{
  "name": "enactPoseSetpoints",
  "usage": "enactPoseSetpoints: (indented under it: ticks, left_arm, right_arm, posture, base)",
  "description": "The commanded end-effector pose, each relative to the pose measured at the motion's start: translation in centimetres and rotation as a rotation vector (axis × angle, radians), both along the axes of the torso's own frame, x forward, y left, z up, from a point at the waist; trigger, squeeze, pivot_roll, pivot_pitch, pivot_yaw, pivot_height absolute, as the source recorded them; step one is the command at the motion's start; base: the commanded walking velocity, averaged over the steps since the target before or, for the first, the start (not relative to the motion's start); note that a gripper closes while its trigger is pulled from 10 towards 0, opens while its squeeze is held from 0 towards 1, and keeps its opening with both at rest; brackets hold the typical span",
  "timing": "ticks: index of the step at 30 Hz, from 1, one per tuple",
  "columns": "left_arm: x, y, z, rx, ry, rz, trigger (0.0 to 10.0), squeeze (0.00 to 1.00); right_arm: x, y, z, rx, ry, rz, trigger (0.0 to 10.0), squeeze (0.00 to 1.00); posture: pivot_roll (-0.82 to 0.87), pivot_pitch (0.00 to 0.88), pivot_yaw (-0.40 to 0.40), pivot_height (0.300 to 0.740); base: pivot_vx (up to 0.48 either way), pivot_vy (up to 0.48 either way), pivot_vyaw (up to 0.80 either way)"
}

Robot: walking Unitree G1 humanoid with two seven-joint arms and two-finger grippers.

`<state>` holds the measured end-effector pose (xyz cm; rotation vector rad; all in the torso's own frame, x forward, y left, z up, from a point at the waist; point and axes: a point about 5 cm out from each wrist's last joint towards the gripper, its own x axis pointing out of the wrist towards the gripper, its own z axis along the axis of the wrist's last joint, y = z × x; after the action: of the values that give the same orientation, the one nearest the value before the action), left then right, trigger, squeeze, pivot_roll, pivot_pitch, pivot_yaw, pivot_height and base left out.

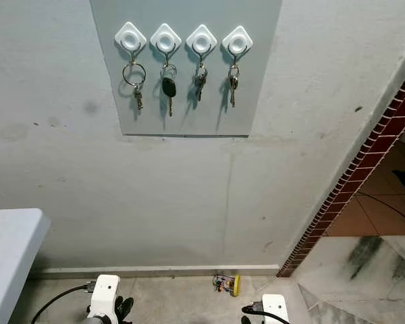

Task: Hang keys on a hook

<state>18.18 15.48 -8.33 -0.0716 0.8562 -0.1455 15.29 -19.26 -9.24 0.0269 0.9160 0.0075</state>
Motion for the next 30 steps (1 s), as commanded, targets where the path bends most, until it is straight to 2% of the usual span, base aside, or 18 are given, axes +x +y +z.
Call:
enactPoseSetpoints:
  ticks: [1, 6, 10, 30]
  left_arm:
    - [0.22, 0.39, 0.11, 0.011, -0.006, 0.003, 10.0, 0.00]
    - [0.25, 0.46, 0.13, 0.002, -0.004, 0.014, 10.0, 0.00]
    - [0.02, 0.55, 0.01, -0.001, 0.005, 0.023, 10.0, 0.00]
    - [-0.22, 0.50, -0.12, -0.010, 0.011, 0.048, 10.0, 0.00]
  right_arm:
    - [-0.05, 0.07, -0.09, 0.001, 0.014, -0.007, 10.0, 0.00]
    - [-0.19, 0.11, -0.16, 0.005, 0.020, -0.015, 10.0, 0.00]
    - [-0.50, 0.10, -0.29, 0.006, 0.031, -0.021, 10.0, 0.00]
    - [-0.76, 0.29, -0.43, 0.021, 0.045, -0.031, 10.0, 0.00]
  posture:
    - [-0.05, 0.000, 0.007, 0.740]
    - [-0.05, 0.000, 0.005, 0.740]
    - [-0.05, 0.000, 0.001, 0.740]
    - [-0.05, 0.000, -0.006, 0.740]
  base:
    - [0.000, 0.000, 0.00]
    - [0.000, 0.000, 0.00]
    - [0.000, -0.294, 0.00]
    - [0.000, -0.391, 0.00]
